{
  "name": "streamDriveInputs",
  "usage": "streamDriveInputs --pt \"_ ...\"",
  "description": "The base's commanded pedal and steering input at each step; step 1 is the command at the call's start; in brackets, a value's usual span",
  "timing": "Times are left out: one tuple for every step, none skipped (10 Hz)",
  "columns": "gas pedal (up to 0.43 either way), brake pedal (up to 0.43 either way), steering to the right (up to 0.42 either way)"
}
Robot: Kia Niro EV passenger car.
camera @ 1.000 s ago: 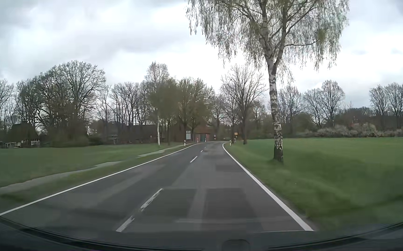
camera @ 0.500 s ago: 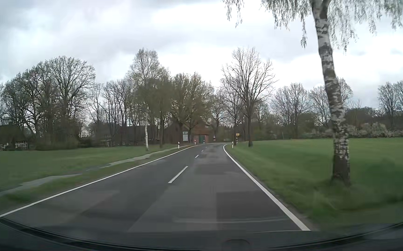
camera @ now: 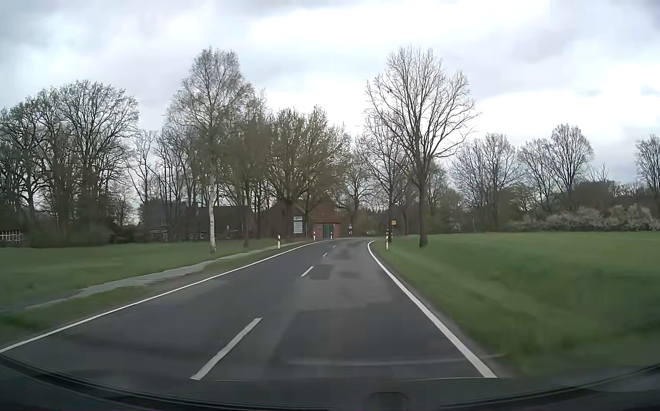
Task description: Follow the waypoints while adhering to traffic rules and regulations
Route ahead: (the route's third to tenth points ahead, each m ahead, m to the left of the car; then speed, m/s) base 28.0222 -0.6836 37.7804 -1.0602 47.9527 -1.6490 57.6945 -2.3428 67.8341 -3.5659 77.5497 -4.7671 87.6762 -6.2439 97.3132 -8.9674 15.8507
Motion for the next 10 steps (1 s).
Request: streamDriveInputs --pt "0.059 0.000 -0.002" --pt "0.059 0.000 -0.002" --pt "0.047 0.000 0.000" --pt "0.047 0.000 0.000" --pt "0.047 0.000 0.000" --pt "0.047 0.000 -0.001" --pt "0.047 0.000 0.000" --pt "0.047 0.000 0.000" --pt "0.047 0.000 0.000" --pt "0.047 0.000 0.000"
